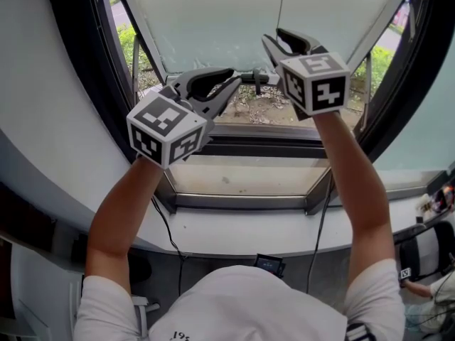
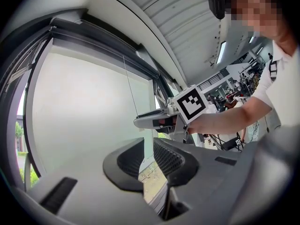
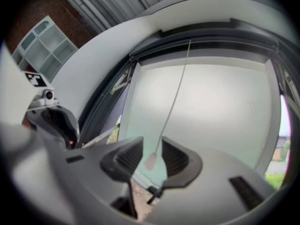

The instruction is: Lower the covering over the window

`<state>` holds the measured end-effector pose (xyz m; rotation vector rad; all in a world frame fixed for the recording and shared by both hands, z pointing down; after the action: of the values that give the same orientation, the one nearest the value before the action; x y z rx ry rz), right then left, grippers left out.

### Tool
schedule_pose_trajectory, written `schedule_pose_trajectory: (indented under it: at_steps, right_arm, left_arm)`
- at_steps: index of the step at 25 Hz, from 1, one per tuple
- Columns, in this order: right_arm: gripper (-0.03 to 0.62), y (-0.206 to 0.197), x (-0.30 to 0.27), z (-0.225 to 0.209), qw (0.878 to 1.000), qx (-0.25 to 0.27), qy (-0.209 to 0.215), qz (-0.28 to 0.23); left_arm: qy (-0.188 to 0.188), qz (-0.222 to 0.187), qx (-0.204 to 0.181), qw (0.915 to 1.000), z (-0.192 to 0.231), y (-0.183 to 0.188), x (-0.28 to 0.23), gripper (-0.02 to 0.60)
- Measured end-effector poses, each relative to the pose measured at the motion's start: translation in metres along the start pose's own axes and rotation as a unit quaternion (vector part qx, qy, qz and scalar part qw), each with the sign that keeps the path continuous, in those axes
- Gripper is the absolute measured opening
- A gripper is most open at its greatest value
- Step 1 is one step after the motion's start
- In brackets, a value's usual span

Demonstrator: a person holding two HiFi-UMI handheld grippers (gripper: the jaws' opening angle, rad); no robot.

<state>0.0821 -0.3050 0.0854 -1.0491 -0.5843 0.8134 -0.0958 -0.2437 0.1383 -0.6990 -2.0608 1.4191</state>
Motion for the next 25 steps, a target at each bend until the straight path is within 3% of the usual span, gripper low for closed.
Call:
schedule_pose_trajectory:
  at_steps: [5,11,16,21,25]
  right_arm:
    - [0.066,0.000,-0.001,-0.001,1.000,0.009,-0.012,0.001]
    - [0.046,0.000,0.002,-0.001,0.999,0.036,-0.025,0.013]
    - [0.043,0.003,0.003,0.009,0.993,0.111,-0.035,0.033]
    - [0.043,0.005,0.001,0.023,0.972,0.222,-0.045,0.057]
    - [0.041,0.008,-0.001,0.029,0.961,0.265,-0.034,0.075]
  left_arm:
    - [-0.003,0.003,-0.001,1.0000,0.001,-0.002,-0.001,0.057]
    - [-0.006,0.006,-0.005,1.0000,0.000,-0.003,0.000,0.057]
    - [-0.005,0.009,-0.011,0.9999,0.001,-0.002,0.000,0.057]
    - [-0.006,0.011,-0.026,0.9996,0.002,0.002,0.001,0.057]
    - [0.001,0.010,-0.035,0.9993,0.008,0.006,0.004,0.058]
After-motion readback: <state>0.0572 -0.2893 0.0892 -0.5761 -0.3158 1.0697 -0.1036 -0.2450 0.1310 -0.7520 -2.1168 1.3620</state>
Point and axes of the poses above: the fingertips, and each gripper's own axes: x backward along the fingers, z to its left, y out of its top, the point moved 9 cm from there along x, backward along the fingers, and after that the axes turned 7 degrees about y, right-handed, at the moved point
